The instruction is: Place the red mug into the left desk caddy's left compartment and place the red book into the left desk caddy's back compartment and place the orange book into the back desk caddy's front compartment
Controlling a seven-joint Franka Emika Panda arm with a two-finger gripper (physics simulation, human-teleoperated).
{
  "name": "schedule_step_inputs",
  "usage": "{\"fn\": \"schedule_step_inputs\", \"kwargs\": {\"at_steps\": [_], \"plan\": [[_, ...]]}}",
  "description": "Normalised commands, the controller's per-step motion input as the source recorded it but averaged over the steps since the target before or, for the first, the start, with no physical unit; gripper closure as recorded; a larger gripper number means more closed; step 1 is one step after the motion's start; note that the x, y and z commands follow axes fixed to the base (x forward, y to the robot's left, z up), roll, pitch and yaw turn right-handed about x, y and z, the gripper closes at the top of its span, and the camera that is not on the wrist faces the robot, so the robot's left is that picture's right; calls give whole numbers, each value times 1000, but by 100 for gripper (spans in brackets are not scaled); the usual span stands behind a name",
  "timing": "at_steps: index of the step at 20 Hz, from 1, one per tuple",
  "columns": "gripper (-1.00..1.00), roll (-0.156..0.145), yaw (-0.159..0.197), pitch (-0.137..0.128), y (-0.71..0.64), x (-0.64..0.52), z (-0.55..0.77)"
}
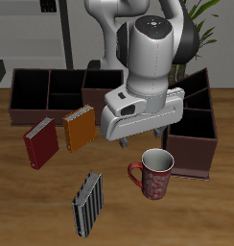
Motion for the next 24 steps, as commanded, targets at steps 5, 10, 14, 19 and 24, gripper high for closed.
{"fn": "schedule_step_inputs", "kwargs": {"at_steps": [5, 10, 14, 19, 24], "plan": [[-100, -2, 80, -10, 49, 161, -276], [-100, -19, 23, 8, -58, 123, -179], [-100, -12, 22, 37, 59, 83, -379], [-100, 20, 20, 24, 221, -47, -303], [-100, 6, 73, 1, 189, -2, -180]]}}
